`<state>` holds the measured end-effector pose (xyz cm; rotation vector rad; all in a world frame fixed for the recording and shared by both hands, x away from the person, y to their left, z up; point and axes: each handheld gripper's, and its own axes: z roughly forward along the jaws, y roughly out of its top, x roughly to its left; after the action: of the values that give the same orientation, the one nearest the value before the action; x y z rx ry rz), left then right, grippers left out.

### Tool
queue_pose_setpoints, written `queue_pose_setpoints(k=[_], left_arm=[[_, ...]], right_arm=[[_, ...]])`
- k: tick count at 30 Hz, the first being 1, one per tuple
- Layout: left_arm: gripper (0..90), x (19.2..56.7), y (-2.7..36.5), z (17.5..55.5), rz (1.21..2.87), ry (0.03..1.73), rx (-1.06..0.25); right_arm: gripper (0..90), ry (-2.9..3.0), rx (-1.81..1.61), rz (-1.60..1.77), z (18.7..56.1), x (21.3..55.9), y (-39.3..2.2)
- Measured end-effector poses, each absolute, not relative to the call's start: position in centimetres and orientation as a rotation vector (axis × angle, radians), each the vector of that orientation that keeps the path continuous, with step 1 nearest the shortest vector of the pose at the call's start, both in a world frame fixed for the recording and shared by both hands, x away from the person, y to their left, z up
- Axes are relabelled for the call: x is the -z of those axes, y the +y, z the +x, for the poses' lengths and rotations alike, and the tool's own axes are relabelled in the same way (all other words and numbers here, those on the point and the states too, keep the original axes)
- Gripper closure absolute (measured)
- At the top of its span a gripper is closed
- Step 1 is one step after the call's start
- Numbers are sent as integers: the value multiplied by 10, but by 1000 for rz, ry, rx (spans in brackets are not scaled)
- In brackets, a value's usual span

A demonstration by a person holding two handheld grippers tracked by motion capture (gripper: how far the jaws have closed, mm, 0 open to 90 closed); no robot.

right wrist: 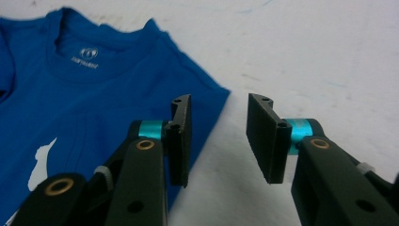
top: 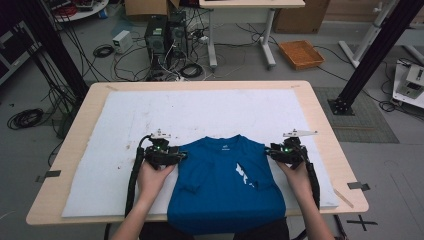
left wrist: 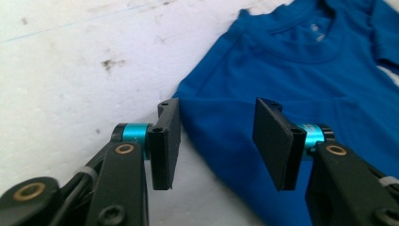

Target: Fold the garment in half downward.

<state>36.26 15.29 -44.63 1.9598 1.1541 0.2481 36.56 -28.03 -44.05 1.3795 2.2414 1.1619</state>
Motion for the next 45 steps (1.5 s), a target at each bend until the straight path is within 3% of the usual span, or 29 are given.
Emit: queue_pose_setpoints(k=[3,6,7,8,9,11,14,17,25,36,39,42,45], left_arm=[[501,447,153,363,1958,1158,-248],[531,447,151,362,1974,1150,-277],[575,447,151,361,1975,1151,-289],[575,447,152,361,1984,1141,-297],[696,447,152,360,1986,1137,-304],[764,447,152,359,1993,1129,-315],[770,446,151,358,1995,1125,-336],[607,444,154,360,1963,1143,-327],[555,430,141,382,1999,1050,-315],[575,439,121,411,2104,1058,-244],[619,440,119,410,2123,1052,-264],[657,439,118,409,2135,1049,-291],[715,440,116,406,2145,1036,-327]], right_arm=[[658,2272,-1138,1372,366,442,-274],[791,2311,-1071,1336,367,446,-267],[849,2310,-1069,1316,367,446,-267],[849,2310,-1069,1316,367,446,-267],[889,2300,-1062,1321,365,445,-267],[891,2288,-1053,1318,365,444,-267],[890,2277,-1059,1321,364,444,-269],[779,2264,-1089,1331,363,442,-271],[688,2219,-1158,1294,379,426,-268],[646,2347,-1070,1301,414,436,-234],[646,2378,-1030,1286,416,440,-228],[667,2384,-992,1258,416,441,-224],[753,2385,-986,1246,415,441,-225]])
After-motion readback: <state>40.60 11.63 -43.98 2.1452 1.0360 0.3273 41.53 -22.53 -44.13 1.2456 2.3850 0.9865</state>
